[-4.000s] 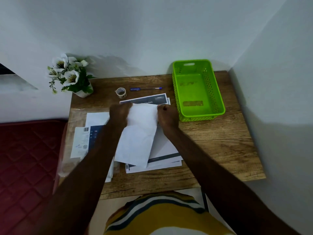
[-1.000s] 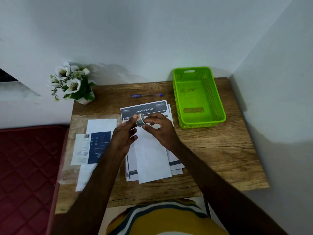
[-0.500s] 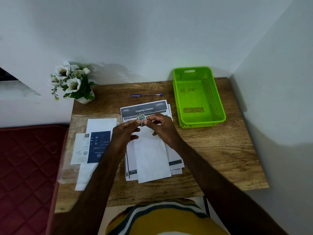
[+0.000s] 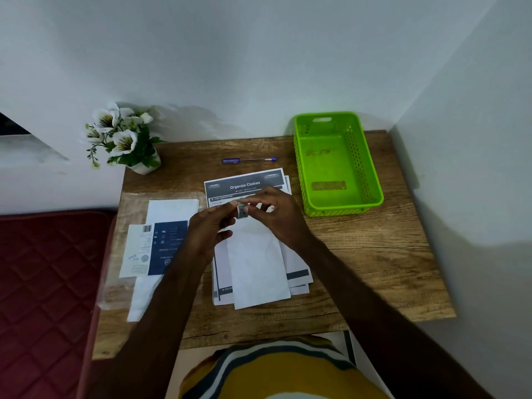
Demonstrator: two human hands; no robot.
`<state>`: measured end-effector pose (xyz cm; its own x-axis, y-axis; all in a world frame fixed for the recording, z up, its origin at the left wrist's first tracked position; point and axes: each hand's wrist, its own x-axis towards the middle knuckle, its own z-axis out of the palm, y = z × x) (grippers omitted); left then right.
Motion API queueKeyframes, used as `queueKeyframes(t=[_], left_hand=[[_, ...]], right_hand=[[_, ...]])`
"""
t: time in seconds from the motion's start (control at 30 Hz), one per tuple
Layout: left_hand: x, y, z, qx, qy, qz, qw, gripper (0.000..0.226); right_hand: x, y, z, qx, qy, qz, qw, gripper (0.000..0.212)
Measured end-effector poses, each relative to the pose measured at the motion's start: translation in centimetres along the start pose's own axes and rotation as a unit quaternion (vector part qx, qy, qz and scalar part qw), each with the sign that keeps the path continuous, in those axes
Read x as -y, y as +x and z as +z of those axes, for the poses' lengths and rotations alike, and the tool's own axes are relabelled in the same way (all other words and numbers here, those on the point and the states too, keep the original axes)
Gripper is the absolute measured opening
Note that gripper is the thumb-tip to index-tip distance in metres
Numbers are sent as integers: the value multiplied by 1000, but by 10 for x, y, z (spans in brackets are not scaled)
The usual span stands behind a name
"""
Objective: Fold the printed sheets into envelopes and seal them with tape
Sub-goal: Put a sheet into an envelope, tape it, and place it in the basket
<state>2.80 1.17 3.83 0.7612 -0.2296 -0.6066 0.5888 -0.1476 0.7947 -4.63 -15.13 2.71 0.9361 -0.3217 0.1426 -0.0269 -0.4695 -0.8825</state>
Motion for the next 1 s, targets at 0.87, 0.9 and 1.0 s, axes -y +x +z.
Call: queueKeyframes(t=[0.87, 0.9, 1.0], left_hand=[[-25, 18, -21, -54, 158, 74, 983, 23], [-30, 22, -24, -61, 205, 119, 970, 22], [-45, 39, -27, -148, 411, 243, 866, 29]], right_hand=[[14, -20, 10, 19, -18, 2, 1000, 10], [14, -21, 12, 4, 9, 27, 1000, 11], [14, -24, 16, -41, 113, 126, 985, 11]])
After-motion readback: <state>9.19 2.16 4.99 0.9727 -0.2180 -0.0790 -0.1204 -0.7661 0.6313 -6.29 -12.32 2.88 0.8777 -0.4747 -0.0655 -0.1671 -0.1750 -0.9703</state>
